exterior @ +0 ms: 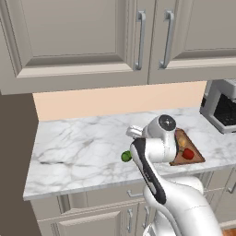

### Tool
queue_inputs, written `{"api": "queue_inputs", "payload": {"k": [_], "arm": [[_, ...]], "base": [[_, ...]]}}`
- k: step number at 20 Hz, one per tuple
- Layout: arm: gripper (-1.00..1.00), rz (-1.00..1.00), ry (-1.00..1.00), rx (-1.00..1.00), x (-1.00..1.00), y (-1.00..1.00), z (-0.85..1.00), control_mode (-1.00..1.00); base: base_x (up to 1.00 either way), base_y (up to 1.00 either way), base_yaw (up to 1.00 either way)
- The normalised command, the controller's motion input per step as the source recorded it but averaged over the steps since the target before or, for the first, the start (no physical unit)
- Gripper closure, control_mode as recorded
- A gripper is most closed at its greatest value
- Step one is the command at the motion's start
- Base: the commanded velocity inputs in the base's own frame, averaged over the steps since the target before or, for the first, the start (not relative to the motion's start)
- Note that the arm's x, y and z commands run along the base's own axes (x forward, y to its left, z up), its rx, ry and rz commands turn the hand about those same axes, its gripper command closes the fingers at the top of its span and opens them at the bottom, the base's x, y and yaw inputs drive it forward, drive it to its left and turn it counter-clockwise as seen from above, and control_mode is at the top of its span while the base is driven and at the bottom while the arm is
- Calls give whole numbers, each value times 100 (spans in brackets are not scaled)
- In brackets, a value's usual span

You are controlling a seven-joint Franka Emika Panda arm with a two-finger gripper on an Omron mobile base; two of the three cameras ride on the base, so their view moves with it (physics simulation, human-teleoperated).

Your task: Place the avocado, onion, tomato, and bell pepper on the cutting board.

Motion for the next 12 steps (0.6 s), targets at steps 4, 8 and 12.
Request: {"api": "queue_inputs", "payload": {"k": [4, 8, 12], "arm": [[-100, 1, 3, -2, 25, 69, -16, -100], [-100, 0, 3, -2, 6, 9, -6, -100], [-100, 1, 19, -4, 19, 2, -24, -100]], "base": [[0, 0, 0], [0, 0, 0], [0, 0, 0]]}}
